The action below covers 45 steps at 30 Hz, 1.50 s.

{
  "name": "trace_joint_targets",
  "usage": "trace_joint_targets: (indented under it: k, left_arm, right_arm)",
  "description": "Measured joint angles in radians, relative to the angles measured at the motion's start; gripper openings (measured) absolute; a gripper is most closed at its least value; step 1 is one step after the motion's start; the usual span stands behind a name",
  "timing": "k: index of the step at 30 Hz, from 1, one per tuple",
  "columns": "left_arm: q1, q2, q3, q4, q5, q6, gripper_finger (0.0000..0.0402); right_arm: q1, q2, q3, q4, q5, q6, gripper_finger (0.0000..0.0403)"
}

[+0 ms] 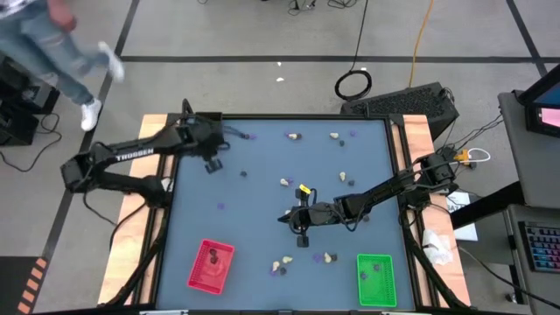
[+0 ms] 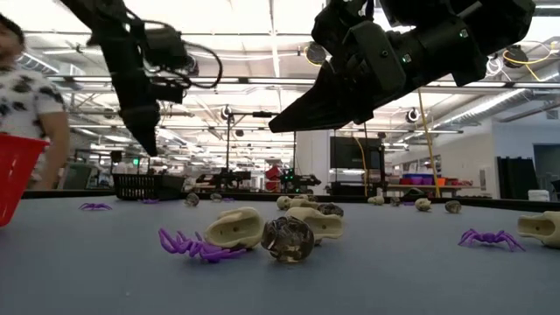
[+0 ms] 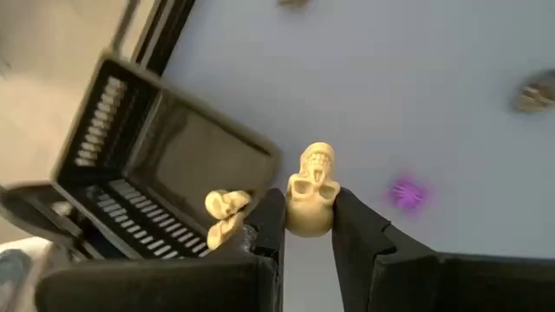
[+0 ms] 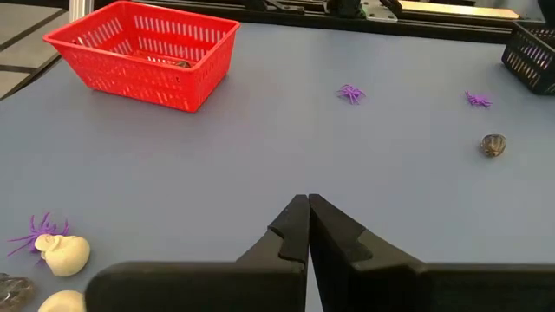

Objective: Sort Halloween decoration
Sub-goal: Put the white skull toy into the black bin, then adjust the red bin

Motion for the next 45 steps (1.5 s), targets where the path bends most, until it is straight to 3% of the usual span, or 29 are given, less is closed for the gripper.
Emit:
trace_joint_targets:
  k: [5, 10, 20, 28, 31, 36, 41, 45]
  left_arm:
    - [0.189, 0.075, 0.001, 0.052, 0.017, 0.017, 0.0055]
    - [0.293, 0.168, 0.056, 0.058, 0.019, 0.021, 0.0055]
    - [0.355, 0.296, 0.119, 0.098, 0.025, 0.027, 0.0127]
    - [0.346, 0.264, 0.120, 0.102, 0.024, 0.043, 0.0139]
    - [0.309, 0.207, 0.120, 0.065, 0.041, 0.055, 0.0129]
    - [0.166, 0.064, 0.120, -0.018, 0.162, 0.077, 0.0078]
    - [-0.107, -0.023, 0.120, -0.148, 0.201, 0.048, 0.0014]
    - [-0.367, -0.029, 0.120, -0.162, 0.207, -0.017, 0.0005]
  right_arm:
    - [0.000, 0.000, 0.000, 0.000, 0.000, -0.002, 0.0000]
    - [0.000, 0.000, 0.000, 0.000, 0.000, -0.002, 0.0000]
    - [0.000, 0.000, 0.000, -0.007, 0.000, -0.002, 0.0000]
    - [0.000, 0.000, 0.000, -0.008, 0.000, -0.001, 0.0000]
    - [0.000, 0.000, 0.000, -0.008, 0.000, -0.002, 0.0000]
    - [0.000, 0.000, 0.000, -0.008, 0.000, -0.003, 0.0000]
    - [0.000, 0.000, 0.000, -0.008, 0.000, -0.003, 0.0000]
    - [0.000, 0.000, 0.000, -0.008, 0.000, -0.003, 0.0000]
